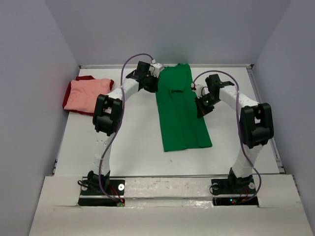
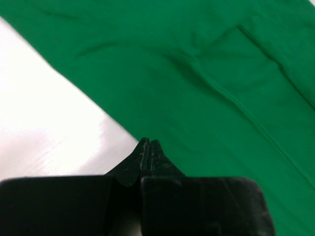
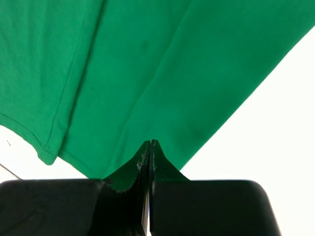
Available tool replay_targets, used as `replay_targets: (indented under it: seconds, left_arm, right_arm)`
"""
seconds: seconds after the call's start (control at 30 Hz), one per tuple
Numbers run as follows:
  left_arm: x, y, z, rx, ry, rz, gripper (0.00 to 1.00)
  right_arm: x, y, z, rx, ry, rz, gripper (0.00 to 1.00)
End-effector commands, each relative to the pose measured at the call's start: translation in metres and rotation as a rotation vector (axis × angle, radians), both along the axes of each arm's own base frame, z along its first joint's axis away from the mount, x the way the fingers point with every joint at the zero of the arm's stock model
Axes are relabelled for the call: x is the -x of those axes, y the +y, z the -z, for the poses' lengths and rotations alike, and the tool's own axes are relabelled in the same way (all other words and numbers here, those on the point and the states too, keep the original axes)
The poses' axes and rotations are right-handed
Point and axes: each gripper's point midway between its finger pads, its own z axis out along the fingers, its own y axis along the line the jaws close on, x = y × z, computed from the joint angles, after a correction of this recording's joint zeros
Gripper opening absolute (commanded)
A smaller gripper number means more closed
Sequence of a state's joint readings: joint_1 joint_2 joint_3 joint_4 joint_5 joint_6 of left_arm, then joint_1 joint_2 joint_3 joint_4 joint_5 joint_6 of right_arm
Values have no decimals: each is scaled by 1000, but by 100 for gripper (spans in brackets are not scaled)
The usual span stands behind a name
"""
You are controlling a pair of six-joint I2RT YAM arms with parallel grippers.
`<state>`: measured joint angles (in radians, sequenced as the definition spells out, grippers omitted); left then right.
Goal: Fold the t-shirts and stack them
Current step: Fold the tshirt
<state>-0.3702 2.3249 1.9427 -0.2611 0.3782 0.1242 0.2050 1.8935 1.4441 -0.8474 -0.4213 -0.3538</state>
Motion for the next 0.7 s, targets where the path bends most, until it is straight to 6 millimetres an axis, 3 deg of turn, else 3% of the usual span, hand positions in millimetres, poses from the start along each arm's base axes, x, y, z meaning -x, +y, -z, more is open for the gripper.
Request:
replay_targets:
  seconds: [0.0,0.13,0.4,0.57,0.67]
  left_arm:
    - [32,-28,-73,56,-153,122,0]
    - [57,-39,-82,78,-157,188,0]
    - [92,-57,-57,107,-87,299,0]
    - [111,-67,-27,39,9,386,0]
    - [116,-58,0,-24,50,401,0]
  right_arm:
    - [1,0,-12,-3,-79,12,0]
    - [-1,-13,-2,70,-114,34,0]
    - [-3,-34,25,188,-98,61,0]
    - [-6,-41,24,209,-108,78,0]
    - [-6,-41,23,209,-114,79,0]
